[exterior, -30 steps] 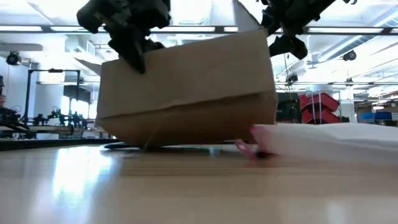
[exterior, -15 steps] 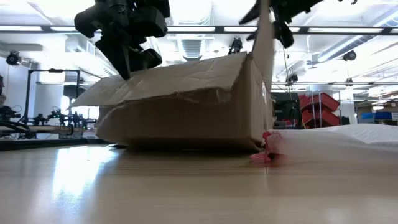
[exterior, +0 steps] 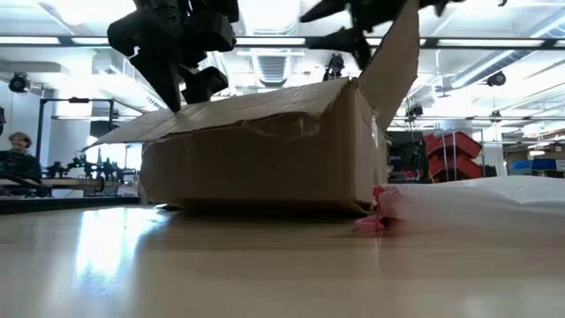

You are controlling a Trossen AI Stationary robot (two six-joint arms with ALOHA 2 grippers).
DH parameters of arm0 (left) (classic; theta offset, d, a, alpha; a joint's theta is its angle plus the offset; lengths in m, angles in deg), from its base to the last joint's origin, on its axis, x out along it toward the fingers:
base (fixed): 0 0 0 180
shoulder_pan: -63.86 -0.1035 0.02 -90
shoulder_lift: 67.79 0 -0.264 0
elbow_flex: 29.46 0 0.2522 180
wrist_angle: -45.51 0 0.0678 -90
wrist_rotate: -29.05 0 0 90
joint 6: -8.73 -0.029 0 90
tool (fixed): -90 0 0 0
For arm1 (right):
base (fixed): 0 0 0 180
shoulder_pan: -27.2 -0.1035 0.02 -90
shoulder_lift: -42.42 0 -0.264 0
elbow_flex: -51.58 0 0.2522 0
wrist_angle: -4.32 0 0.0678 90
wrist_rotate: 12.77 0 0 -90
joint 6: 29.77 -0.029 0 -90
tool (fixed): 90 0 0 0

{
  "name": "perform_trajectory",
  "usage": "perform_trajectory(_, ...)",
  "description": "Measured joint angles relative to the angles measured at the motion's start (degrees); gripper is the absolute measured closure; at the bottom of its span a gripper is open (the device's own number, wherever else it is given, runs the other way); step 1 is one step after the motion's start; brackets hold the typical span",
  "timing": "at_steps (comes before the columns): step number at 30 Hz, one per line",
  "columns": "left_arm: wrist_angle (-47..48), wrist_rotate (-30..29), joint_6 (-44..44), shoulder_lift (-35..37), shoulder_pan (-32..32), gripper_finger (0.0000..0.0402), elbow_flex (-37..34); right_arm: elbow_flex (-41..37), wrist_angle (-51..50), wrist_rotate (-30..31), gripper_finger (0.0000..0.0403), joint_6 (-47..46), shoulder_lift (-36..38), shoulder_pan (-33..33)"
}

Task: Unpack boxes
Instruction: Put the red candy into the zip bag

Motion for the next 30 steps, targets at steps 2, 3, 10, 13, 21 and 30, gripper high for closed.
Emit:
perform_trajectory(2,0.0,0.0,0.0,0.0,-0.1,0.012,0.0,5.8,-4.8,0.0,0.0199,3.8,-3.0,0.0)
perform_trajectory(3,0.0,0.0,0.0,0.0,-0.1,0.0122,-0.1,8.8,-7.7,0.0,0.0199,5.7,-4.3,0.0)
perform_trajectory(10,-0.6,0.5,0.5,0.0,-0.1,0.0125,-2.1,26.4,-18.1,5.1,0.0199,11.5,-13.7,1.0)
perform_trajectory(13,-0.9,0.8,1.4,0.0,-0.1,0.0125,-3.4,29.6,-17.4,10.2,0.0199,7.8,-17.0,1.5)
perform_trajectory(21,-1.5,2.0,2.8,0.0,-0.1,0.0125,-4.3,30.1,-18.3,6.8,0.0199,5.6,-27.1,3.3)
perform_trajectory(30,-1.5,2.0,4.9,0.0,-0.1,0.0125,-4.4,28.4,-27.0,-0.5,0.0199,7.1,-32.4,2.7)
